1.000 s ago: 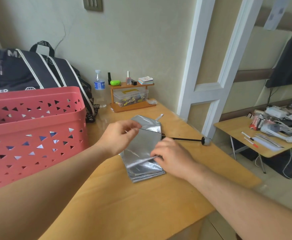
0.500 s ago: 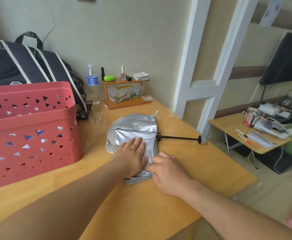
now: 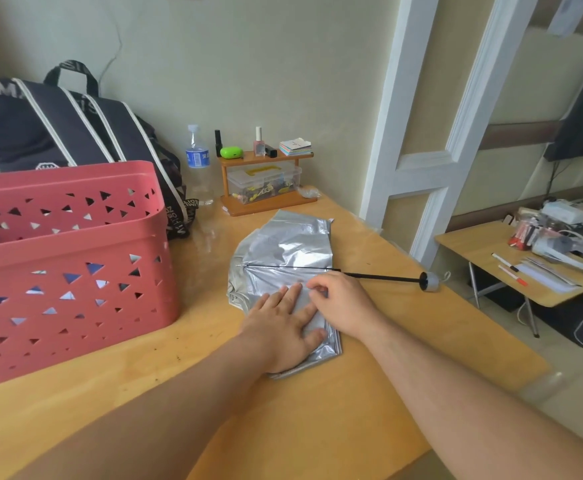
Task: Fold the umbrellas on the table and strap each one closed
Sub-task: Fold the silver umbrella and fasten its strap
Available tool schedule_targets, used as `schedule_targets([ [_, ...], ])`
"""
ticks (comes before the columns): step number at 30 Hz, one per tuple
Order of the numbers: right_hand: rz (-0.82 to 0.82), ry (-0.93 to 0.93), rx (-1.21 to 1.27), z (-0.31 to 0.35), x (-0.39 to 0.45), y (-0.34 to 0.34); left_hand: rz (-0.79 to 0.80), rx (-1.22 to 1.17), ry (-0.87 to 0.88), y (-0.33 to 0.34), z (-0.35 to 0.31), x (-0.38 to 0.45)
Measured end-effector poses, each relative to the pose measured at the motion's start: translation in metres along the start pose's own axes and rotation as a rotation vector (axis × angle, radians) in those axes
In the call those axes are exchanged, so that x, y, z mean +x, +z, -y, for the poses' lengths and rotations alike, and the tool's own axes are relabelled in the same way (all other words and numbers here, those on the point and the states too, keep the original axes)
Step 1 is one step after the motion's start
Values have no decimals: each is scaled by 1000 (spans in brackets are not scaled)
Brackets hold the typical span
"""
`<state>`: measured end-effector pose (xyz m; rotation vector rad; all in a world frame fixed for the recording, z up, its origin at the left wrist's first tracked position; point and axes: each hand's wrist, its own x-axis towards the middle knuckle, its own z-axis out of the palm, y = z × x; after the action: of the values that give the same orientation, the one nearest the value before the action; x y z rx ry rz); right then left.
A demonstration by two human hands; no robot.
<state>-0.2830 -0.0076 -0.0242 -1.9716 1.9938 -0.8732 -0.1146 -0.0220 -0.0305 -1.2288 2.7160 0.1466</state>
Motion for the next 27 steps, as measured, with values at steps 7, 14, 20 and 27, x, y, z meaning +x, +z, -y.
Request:
schedule_targets([
  [7, 58, -15, -164, -22, -8, -1, 56, 2, 93, 1, 33, -42],
  [14, 55, -53, -247, -21, -13, 8, -405, -143, 24, -32, 30, -3],
  [20, 67, -66, -193, -30, -17, 3, -138, -217, 79, -23, 17, 24],
  [27, 92, -68, -170, -31, -19, -1, 50, -46, -50, 7, 67, -21],
])
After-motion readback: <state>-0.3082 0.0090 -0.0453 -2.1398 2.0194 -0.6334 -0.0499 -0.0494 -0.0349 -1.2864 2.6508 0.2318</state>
